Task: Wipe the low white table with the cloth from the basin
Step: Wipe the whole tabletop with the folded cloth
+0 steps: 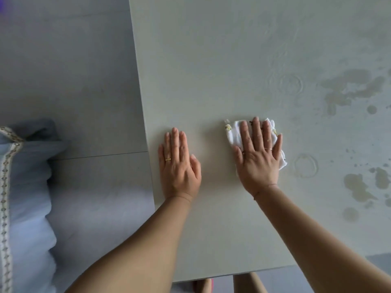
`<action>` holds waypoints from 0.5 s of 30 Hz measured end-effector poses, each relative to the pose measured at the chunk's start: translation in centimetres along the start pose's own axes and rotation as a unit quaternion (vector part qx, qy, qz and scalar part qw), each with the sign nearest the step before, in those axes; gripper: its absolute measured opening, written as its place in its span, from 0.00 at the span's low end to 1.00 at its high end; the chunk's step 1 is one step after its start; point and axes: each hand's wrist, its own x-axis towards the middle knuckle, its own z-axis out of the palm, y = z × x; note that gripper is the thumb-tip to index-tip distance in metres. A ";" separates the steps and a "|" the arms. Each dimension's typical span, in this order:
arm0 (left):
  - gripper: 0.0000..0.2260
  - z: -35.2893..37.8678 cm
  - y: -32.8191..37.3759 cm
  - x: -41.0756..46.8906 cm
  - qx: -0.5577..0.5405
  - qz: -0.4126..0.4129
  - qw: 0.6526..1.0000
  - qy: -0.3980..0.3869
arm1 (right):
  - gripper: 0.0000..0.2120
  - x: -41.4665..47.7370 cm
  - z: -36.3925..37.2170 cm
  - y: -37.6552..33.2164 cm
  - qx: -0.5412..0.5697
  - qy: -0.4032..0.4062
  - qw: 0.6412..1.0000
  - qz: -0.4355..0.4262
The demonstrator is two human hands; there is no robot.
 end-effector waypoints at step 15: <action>0.26 0.9 -0.4 -0.2 0.012 0.010 1.000 0.006 | 0.29 -6.0 0.8 0.7 0.019 0.011 0.997 0.077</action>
